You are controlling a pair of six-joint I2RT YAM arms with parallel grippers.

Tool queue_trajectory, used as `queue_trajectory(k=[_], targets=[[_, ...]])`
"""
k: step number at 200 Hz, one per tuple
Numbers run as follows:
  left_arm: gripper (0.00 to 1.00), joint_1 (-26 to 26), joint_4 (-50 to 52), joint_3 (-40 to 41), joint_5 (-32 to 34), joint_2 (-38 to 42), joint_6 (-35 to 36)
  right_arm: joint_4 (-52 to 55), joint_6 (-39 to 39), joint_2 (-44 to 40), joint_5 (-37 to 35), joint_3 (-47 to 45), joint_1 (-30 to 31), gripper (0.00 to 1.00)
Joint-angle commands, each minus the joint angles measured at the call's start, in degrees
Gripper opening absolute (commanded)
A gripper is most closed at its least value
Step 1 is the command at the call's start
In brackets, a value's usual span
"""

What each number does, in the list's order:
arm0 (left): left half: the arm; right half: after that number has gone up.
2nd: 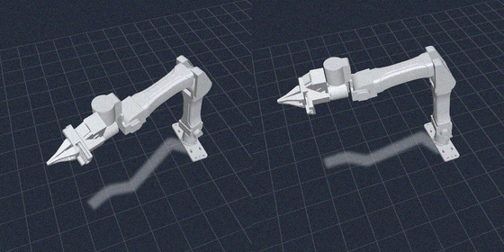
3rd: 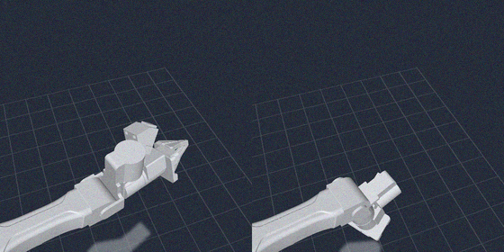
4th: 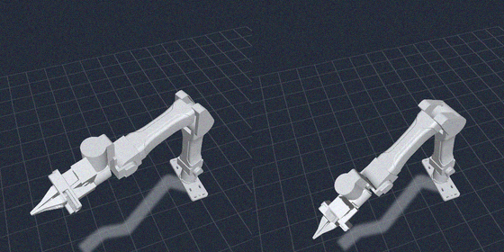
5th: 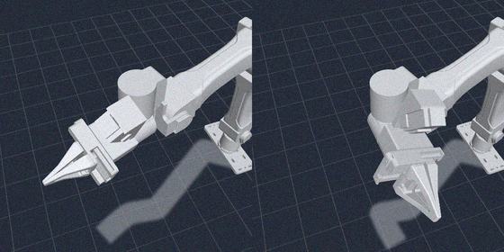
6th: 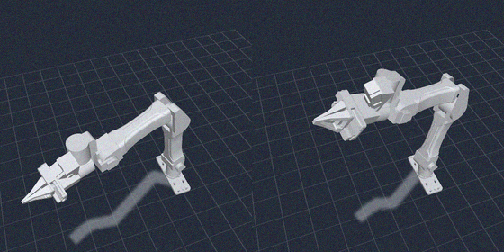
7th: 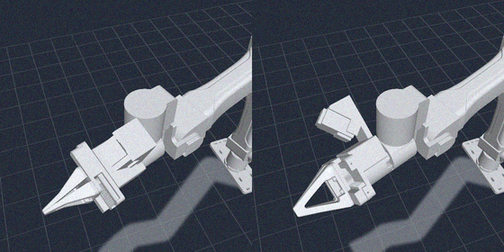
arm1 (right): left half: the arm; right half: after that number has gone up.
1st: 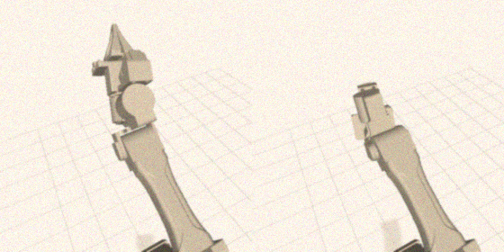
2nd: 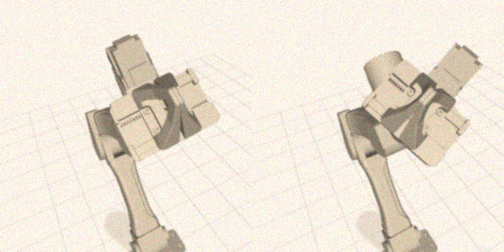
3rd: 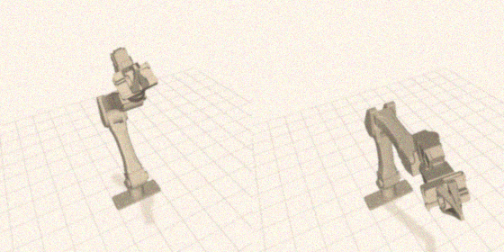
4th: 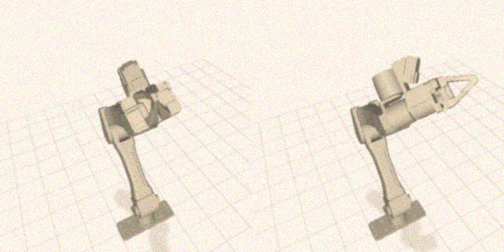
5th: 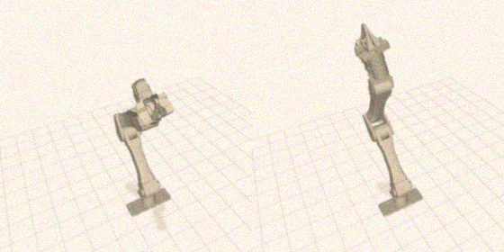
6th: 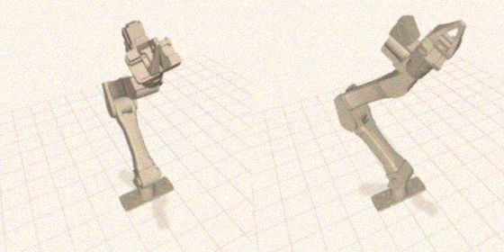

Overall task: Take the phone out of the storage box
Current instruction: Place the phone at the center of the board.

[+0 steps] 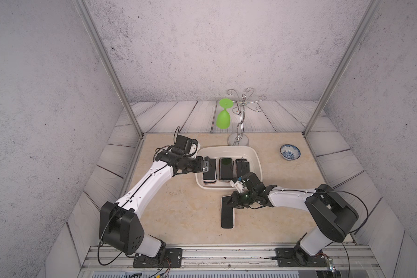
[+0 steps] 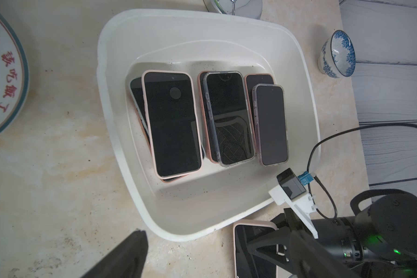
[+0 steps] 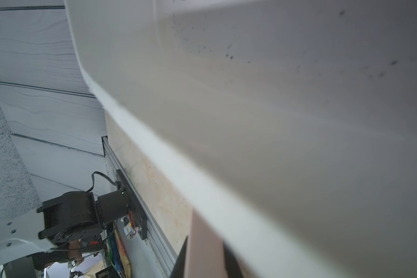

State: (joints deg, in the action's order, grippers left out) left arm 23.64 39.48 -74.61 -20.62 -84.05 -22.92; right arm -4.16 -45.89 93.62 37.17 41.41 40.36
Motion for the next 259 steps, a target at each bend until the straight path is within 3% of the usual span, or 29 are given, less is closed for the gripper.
queue_trajectory(k=[1, 21, 47, 76, 174, 190, 229, 235, 259], targets=[[0.98, 0.00, -0.81, 0.89, 1.04, -0.23, 0.76, 3.48, -0.77, 2.19, 0.81, -1.61, 0.44, 0.00], [0.98, 0.01, -0.90, 1.03, 1.01, -0.31, 0.75, 4.38, -0.20, 1.23, 0.14, -1.83, 0.43, 0.00], [0.98, 0.00, -0.90, 1.18, 1.07, -0.64, 0.79, 7.47, 1.59, 0.47, -0.90, -1.08, 0.42, 0.31], [0.98, 0.00, -0.99, 1.13, 1.24, -0.85, 0.64, 10.81, 3.12, -1.51, -2.30, -0.49, 0.18, 0.49], [0.98, 0.67, -1.70, -1.56, 4.83, -6.37, -2.98, 34.48, 12.29, -16.17, -11.67, 5.29, -5.11, 0.80], [0.98, 1.71, -2.10, -2.76, 6.61, -7.89, -3.47, 39.75, 14.70, -18.13, -13.67, 7.94, -5.98, 0.81], [0.98, 5.33, 8.15, -16.35, 14.65, -20.46, -0.50, 46.58, 17.88, -25.67, -23.21, 14.77, -5.99, 0.82], [0.98, 5.61, 9.56, -18.59, 16.22, -22.92, -0.04, 47.25, 18.58, -25.79, -24.93, 16.02, -6.16, 0.87], [0.98, 5.49, 17.37, -28.41, 19.08, -33.20, 1.36, 50.76, 20.18, -22.16, -26.28, 21.59, -6.66, 0.87]])
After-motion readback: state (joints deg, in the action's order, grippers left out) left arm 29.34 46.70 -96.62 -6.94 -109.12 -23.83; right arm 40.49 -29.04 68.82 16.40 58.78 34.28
